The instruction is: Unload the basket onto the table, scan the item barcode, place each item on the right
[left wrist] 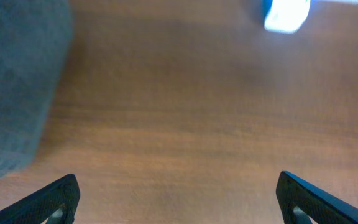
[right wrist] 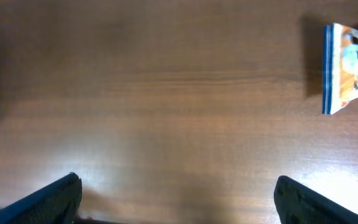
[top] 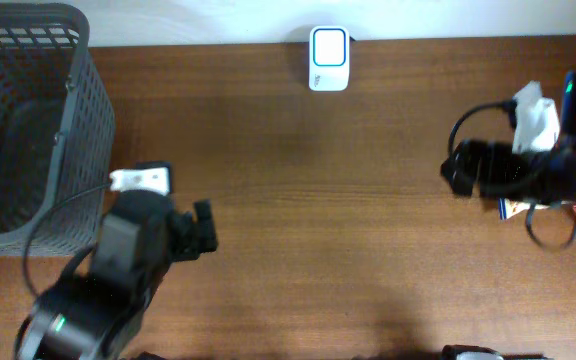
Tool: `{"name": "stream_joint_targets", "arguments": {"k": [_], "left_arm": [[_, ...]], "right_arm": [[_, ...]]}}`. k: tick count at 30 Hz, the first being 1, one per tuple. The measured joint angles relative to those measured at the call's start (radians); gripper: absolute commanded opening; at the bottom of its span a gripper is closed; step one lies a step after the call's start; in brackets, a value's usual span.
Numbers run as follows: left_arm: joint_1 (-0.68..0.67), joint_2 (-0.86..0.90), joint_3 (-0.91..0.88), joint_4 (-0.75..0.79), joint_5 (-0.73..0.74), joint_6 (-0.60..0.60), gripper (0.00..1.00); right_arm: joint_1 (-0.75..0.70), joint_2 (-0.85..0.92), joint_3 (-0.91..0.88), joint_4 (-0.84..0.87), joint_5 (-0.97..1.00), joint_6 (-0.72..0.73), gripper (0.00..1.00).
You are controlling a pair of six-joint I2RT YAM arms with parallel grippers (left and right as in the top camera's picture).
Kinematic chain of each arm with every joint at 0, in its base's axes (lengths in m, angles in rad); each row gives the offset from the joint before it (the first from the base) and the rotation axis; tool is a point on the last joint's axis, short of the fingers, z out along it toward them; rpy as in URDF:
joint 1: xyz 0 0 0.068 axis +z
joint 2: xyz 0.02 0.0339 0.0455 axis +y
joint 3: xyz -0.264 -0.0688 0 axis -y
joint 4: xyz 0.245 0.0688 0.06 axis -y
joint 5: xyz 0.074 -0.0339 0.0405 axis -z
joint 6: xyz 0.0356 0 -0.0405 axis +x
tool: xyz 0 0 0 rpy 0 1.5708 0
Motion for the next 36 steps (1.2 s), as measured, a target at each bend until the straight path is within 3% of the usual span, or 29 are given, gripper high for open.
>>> {"name": "stream_joint_targets", "arguments": {"k": [5,11,22,36], "left_arm": [[0.0,-0.087,0.0,0.005,-0.068,0.0,0.99],[0.0,-0.086,0.0,-0.007,-0.084,0.0,0.99],[0.0,-0.086,0.0,-0.011,-0.091,0.0,0.99],[0.0,-0.086,0.0,-0.011,-0.091,0.0,0.99]], "right_arm": [[0.061,-0.263,-0.295,0.193,0.0,-0.004,0.99],[0.063,-0.404,-0.546,0.224,0.0,-0.003,0.99],[0.063,-0.361,-0.572,0.224,0.0,-0.003,0.99],[0.064,-0.114,-0.573,0.226,-0.007,-0.003,0.99]]}}
